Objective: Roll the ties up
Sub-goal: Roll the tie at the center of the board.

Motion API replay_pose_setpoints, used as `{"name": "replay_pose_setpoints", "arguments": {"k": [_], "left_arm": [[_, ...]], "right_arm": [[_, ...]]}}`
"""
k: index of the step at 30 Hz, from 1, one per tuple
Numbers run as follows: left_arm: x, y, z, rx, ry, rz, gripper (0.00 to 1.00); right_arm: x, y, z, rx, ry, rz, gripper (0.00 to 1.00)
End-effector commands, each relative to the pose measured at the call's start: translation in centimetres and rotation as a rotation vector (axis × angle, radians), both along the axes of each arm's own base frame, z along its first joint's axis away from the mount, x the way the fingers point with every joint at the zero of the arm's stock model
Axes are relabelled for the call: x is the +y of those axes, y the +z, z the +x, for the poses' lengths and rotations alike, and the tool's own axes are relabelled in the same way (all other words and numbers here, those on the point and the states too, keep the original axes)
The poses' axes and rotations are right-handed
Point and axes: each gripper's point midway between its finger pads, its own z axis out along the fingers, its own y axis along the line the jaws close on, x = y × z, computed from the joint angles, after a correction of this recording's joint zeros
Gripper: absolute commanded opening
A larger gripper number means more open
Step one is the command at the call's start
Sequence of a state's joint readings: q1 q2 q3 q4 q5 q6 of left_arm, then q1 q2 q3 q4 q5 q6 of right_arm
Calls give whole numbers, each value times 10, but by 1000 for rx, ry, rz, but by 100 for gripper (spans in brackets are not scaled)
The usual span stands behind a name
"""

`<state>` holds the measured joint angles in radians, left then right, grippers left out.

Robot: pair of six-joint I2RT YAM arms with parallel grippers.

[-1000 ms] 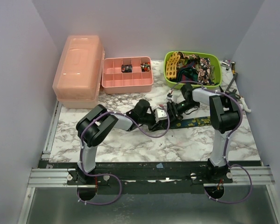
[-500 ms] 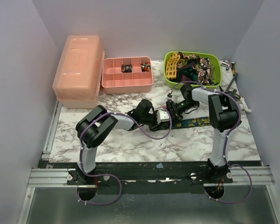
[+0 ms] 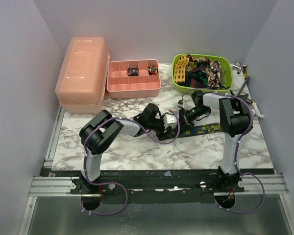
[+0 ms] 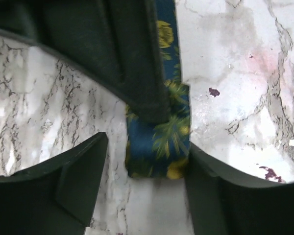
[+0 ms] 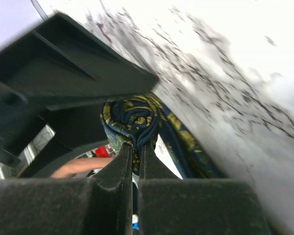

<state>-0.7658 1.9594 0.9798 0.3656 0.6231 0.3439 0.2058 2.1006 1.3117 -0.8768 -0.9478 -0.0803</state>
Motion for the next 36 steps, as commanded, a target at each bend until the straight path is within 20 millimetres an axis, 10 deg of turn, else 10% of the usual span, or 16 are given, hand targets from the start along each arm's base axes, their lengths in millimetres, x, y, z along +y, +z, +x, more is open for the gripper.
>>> {"name": "replay_pose_setpoints", "arguments": {"k": [1,13,17,23,26,31,36], "left_arm": [[16,-18,-15,170,25,-69,74],[-8,0,-16,146,-50,-235,77],[-17,-10,-8,185,10,-214,59],[13,-26,-12,138,75,-38,20],[34,-39,-18,126,85,78,16],[45,-44,-21,96,68,158,16],[40,-46,-21,54,43,197,17]], "right_arm": [[-45,-68,-18,22,52,-254,0],[-75,-94,3,-130,59,-454,0],[-68,-92,7,-127,56,-415,0],[-43,-57,32,-186,47,-262,31],[-38,-24,39,-221,65,-200,53],[-19,26,16,-156,75,-28,62],[2,24,-6,-47,57,33,61]]}}
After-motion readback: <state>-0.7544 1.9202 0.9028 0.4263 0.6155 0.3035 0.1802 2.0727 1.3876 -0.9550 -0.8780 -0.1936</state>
